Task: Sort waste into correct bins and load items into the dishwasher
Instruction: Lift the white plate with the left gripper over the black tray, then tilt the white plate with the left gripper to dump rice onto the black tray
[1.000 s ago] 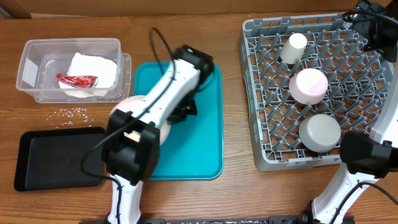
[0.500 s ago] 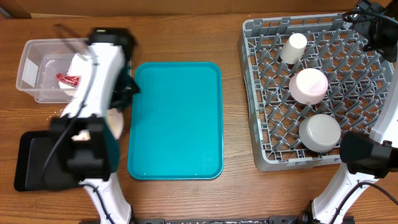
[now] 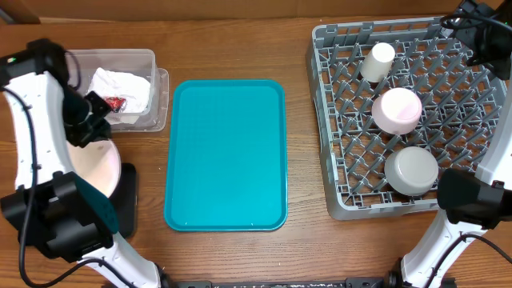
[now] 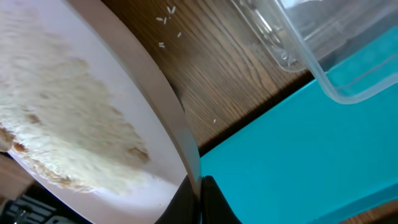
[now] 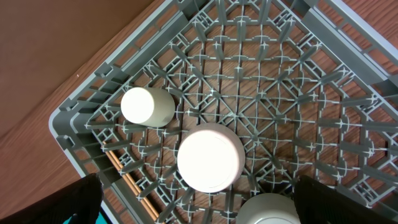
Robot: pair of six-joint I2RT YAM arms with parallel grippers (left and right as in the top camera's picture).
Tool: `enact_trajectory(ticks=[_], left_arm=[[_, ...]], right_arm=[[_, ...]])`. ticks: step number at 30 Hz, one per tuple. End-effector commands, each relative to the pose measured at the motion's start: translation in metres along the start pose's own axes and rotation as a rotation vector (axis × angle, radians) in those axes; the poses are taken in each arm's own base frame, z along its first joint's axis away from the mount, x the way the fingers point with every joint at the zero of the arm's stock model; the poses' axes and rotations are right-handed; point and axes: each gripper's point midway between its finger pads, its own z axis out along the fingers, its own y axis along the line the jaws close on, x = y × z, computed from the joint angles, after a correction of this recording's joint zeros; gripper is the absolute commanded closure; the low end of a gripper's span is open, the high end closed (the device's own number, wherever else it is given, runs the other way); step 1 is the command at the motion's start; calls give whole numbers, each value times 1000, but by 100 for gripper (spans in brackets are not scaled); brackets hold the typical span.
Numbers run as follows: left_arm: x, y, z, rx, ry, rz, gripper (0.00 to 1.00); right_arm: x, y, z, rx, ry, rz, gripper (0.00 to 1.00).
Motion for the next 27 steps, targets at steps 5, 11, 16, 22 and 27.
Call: enact_trajectory(ticks=[5,11,16,22,27], left_arm=[[-7,3,-14,159,24,3,96],[-10,5,-23,319,56,23,96],[-11,16,-24,415,85,8,96],[-7,33,-15,550,147,-44,96],[-6,45,-9,660,160,-59,96]], right_arm=[[-4,1,-18,-14,-48,-5,0],[-4,1,-18,-14,-48,-5,0],[-4,1,-18,-14,-48,-5,0],[-4,1,-18,-14,-48,-5,0],[-4,1,-18,-14,-48,-5,0]])
